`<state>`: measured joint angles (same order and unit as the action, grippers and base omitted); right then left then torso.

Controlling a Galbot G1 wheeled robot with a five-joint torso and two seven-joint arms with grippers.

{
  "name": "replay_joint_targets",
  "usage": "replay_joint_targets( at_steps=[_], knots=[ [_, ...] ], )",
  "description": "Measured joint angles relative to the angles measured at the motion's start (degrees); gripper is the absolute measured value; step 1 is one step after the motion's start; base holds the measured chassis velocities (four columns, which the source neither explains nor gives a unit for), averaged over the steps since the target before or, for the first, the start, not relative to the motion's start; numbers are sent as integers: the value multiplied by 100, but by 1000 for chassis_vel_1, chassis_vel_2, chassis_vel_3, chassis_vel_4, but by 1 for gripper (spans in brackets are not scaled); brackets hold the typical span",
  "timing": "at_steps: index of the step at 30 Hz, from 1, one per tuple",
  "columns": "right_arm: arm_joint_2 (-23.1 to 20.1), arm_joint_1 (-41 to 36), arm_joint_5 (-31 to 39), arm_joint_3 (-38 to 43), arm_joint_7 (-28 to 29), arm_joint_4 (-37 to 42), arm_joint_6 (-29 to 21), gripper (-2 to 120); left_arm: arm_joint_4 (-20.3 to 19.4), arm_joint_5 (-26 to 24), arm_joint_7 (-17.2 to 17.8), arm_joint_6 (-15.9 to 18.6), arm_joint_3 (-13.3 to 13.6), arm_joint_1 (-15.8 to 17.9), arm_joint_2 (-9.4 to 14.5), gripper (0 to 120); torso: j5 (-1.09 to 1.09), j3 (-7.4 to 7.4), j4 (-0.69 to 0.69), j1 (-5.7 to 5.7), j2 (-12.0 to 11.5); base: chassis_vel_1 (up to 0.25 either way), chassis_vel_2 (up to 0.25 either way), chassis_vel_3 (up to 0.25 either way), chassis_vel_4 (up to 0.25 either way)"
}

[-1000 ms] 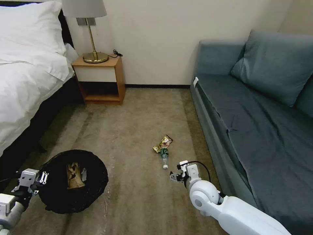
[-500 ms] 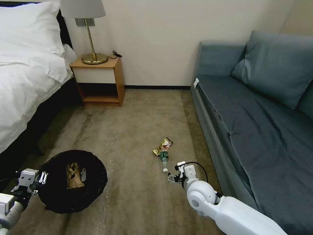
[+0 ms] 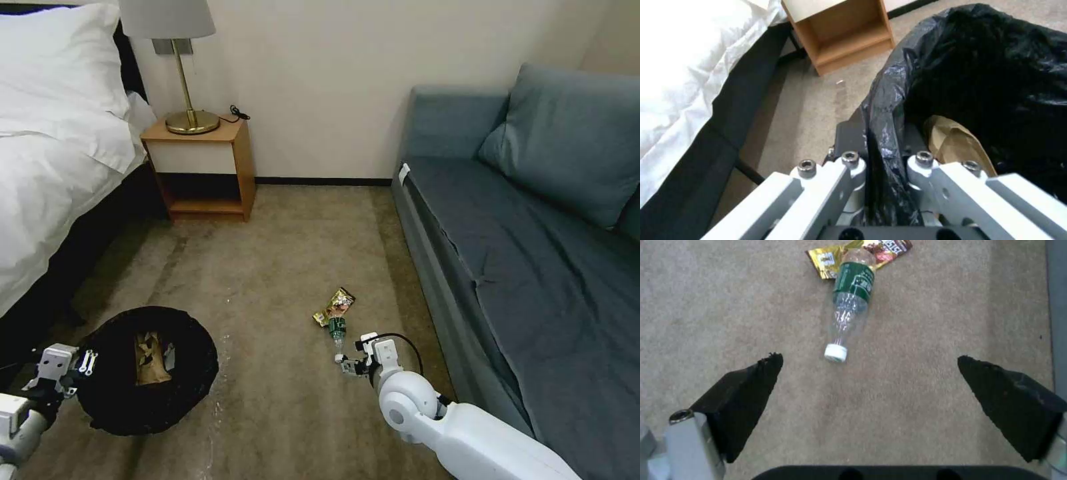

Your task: Pick up the trash bin, then pick up the garbage on the floor and place it into the trash bin.

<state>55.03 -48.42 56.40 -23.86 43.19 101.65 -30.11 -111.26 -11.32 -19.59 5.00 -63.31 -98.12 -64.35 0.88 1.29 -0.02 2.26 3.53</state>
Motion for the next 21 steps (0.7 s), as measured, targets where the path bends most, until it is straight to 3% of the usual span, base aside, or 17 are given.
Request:
replay_joint_targets(
  at_steps=[21],
  knots=[
    [-1,-18,-27,-1,-30,-56,10,100,-3,31,-25,14,43,44,3,6,0,0,0,0,0,-76,73,81,-79]
  ],
)
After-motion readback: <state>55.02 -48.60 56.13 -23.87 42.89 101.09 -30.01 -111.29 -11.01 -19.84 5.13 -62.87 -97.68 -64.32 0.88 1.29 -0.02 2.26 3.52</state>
